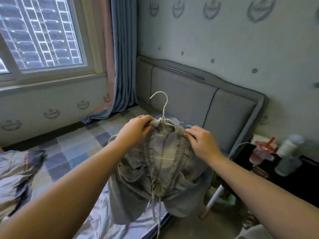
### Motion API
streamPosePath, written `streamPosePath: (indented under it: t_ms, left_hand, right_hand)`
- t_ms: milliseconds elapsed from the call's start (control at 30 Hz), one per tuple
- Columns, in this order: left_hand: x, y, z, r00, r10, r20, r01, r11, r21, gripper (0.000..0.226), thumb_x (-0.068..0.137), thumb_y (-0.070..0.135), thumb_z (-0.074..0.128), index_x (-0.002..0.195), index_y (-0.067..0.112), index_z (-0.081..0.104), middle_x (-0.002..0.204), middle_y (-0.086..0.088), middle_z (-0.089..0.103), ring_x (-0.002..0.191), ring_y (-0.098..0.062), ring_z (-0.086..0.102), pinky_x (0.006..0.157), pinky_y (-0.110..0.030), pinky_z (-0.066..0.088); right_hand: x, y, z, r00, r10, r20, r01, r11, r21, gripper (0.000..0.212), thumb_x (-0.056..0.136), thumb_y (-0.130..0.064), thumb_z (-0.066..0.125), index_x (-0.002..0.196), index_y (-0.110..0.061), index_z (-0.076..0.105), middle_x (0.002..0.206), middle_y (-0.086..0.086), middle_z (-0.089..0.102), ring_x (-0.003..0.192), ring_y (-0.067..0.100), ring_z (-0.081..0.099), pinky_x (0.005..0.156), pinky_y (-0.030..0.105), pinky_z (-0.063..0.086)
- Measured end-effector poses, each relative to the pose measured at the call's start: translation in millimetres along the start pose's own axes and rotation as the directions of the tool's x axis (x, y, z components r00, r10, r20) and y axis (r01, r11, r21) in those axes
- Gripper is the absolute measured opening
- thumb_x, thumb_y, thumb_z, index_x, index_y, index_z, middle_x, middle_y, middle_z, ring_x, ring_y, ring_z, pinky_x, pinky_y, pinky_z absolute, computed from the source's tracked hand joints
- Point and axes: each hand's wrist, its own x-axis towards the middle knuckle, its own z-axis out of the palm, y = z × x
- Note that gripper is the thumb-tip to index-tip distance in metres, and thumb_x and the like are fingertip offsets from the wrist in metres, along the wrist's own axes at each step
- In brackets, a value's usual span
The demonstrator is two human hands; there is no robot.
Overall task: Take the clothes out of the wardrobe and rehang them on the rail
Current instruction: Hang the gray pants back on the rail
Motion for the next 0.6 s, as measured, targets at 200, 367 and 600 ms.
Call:
streamPosePath:
  t_ms: [200,367,600]
  left_hand:
    - [84.6,68.8,-11.2,0.944,0.331,0.007,-0.329,0.939,-0.098,0.021,0.096,0.024,0.061,0.116,0.025,0.069,0.105,0.005,0.07,0.097,-0.018,0.062,0.085,-0.034,0.048]
    - [131.3,133.1,-11.6,0.834,0.55,0.042,-0.536,0.827,-0.171,0.016,0.097,0.025,0.06,0.11,0.027,0.069,0.099,0.006,0.069,0.092,-0.02,0.063,0.079,-0.036,0.049]
    - [162.7,229.6,9.7,0.722,0.684,-0.108,-0.681,0.673,-0.289,0.024,0.097,0.024,0.062,0.119,0.02,0.069,0.108,-0.004,0.072,0.101,-0.028,0.065,0.083,-0.034,0.047]
  right_hand:
    - [1.9,-5.3,-99.2,0.963,0.089,-0.253,-0.145,0.966,-0.214,0.017,0.095,-0.024,0.057,0.093,-0.021,0.074,0.083,-0.009,0.063,0.076,0.013,0.06,0.06,0.032,0.048]
    - [-0.2,-20.1,-170.6,0.857,0.204,-0.473,-0.335,0.918,-0.211,0.017,0.087,-0.022,0.059,0.071,-0.025,0.066,0.07,-0.011,0.059,0.064,0.011,0.054,0.055,0.031,0.046]
    - [-32.2,-25.0,-239.1,0.711,0.476,-0.518,-0.655,0.715,-0.242,0.032,0.085,-0.046,0.068,0.104,-0.02,0.067,0.099,-0.004,0.055,0.091,0.016,0.056,0.082,0.034,0.049]
